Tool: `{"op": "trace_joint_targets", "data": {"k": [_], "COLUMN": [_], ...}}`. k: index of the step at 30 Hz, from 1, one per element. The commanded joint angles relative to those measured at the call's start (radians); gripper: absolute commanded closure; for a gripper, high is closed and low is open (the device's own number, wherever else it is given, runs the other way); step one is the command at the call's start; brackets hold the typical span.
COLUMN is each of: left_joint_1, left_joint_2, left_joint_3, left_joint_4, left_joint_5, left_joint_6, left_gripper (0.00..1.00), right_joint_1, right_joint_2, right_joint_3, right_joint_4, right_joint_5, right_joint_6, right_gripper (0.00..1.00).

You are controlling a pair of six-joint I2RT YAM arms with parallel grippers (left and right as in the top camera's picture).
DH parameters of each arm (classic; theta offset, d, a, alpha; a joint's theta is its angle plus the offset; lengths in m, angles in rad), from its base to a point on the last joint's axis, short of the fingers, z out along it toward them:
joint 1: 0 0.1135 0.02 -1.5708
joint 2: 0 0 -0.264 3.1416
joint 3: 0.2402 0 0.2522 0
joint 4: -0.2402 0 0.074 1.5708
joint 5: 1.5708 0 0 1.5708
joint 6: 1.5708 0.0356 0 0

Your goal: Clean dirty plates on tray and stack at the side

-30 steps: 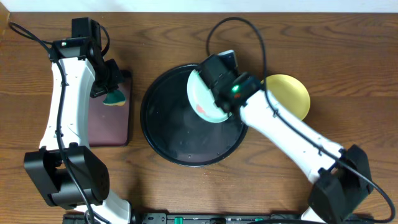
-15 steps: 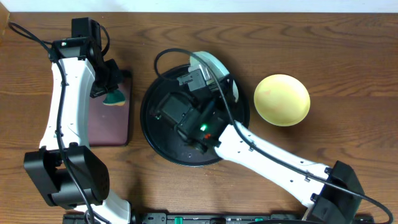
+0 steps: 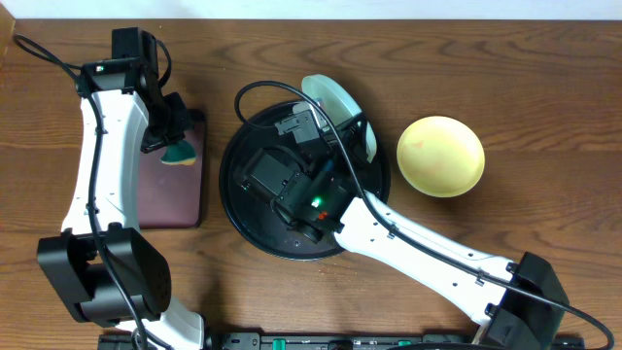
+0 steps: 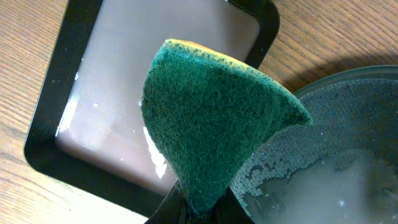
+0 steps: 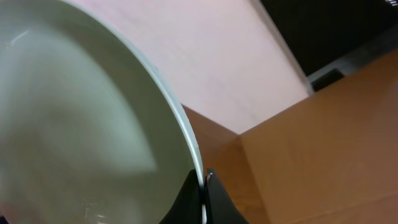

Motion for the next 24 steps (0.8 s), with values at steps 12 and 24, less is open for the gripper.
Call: {"op": "trace_joint_targets", "data": {"k": [12,24], "left_joint_1": [0.003,0.003], "left_joint_2": [0.011,0.011], "left_joint_3": [0.002,0.002], "left_joint_4": [0.000,-0.003], "left_joint_5": [0.002,0.002], "left_joint_6": [0.013,0.013], "left_gripper": [0.93,0.93], "right_joint_1": [-0.273,-0.710], "right_joint_2": [-0.027,-0.170], "right_joint_3": [0.002,0.002], "right_joint_4": [-0.014,-0.061], "right_joint_5": [-1.020,-1.536], "right_joint_6": [0.008,-0.019], "right_gripper": [0.99,0.99]}}
